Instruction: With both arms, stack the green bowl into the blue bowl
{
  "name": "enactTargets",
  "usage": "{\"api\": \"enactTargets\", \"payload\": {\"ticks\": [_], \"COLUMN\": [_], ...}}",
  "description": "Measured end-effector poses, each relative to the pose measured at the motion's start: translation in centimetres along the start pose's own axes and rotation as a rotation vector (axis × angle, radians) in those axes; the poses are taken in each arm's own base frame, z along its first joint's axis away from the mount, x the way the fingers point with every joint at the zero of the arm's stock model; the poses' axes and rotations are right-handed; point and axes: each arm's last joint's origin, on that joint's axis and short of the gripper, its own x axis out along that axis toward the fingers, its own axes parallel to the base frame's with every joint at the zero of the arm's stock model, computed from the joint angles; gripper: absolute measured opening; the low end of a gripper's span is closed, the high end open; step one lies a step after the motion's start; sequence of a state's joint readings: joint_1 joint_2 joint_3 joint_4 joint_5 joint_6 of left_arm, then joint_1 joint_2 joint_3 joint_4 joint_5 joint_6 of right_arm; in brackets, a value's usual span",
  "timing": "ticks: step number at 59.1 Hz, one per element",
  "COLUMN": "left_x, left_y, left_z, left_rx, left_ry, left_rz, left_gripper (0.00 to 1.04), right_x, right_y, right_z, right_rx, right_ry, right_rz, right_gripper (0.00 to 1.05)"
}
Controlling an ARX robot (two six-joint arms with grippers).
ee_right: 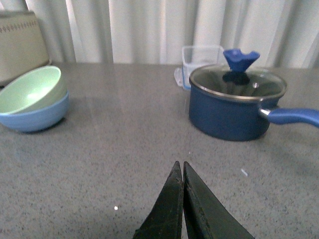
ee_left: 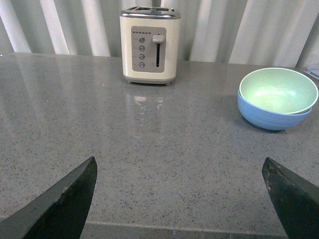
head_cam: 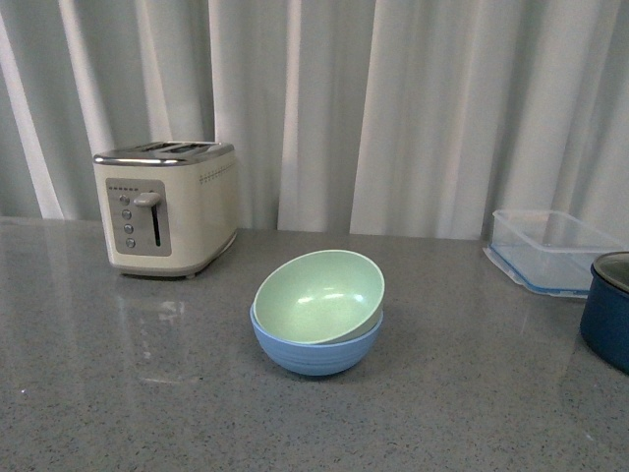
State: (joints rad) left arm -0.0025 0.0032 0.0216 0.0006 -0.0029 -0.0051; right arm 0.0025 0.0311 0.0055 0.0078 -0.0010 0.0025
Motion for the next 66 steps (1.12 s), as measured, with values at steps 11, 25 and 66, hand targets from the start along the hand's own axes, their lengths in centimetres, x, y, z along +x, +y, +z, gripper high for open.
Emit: {"api": "enactTargets", "payload": {"ticks": [11, 25, 66], "left_x": [0.00, 0.00, 0.00], "left_y": [0.00, 0.00, 0.00], "left_z": [0.00, 0.00, 0.00], "left_rx": [0.000, 0.000, 0.000], "left_ry": [0.000, 0.000, 0.000], "left_rz": [0.000, 0.000, 0.000], "left_gripper": [0.98, 0.98, 0.98], "right_x": [-0.16, -0.17, -0.17], "right_y": [0.00, 0.00, 0.00], "right_z": [0.14, 0.15, 0.15], "right_rx": [0.000, -0.001, -0.001], "right_ry": [-0.020, -0.021, -0.021], "right_rz": [0.000, 0.000, 0.000], "right_gripper": [0.01, 0.29, 0.95]}}
